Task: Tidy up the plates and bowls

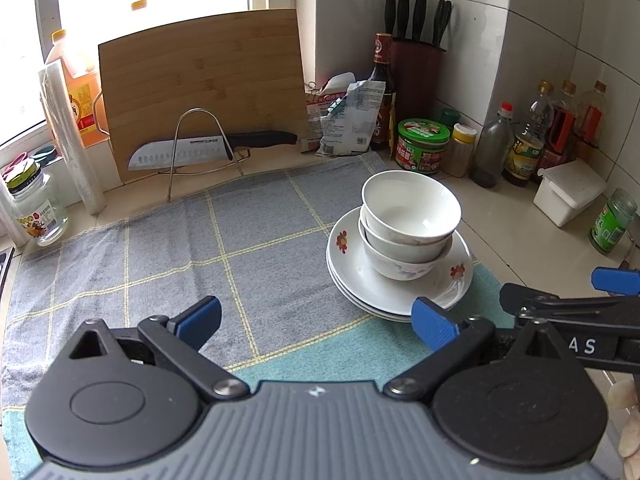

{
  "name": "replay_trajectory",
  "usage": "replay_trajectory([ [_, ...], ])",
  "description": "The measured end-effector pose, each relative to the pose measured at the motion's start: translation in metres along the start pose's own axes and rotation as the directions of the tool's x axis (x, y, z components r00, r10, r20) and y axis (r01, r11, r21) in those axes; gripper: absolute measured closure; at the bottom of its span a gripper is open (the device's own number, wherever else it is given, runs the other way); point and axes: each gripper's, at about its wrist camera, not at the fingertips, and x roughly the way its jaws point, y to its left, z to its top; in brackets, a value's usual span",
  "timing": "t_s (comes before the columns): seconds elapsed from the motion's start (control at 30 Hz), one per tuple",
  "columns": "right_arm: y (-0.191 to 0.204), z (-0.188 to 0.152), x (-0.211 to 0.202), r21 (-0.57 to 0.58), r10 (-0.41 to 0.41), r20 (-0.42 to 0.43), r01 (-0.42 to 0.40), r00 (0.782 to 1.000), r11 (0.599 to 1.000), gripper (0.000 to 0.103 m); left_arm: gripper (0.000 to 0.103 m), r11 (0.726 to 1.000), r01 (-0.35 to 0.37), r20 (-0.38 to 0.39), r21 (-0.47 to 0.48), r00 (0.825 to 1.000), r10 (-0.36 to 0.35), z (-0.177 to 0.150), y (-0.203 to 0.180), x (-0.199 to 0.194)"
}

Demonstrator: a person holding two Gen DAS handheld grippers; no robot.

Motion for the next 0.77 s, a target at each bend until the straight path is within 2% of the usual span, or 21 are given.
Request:
replay_trajectory([
  [0.77, 0.0022, 0.0028, -0.0010, -0.017, 0.002, 0.021, -0.002, 1.000, 1.000, 0.000, 0.002, 1.000, 0.002, 0.002, -0.009, 1.000, -0.002, 0.0001, 0.0025, -0.0012],
])
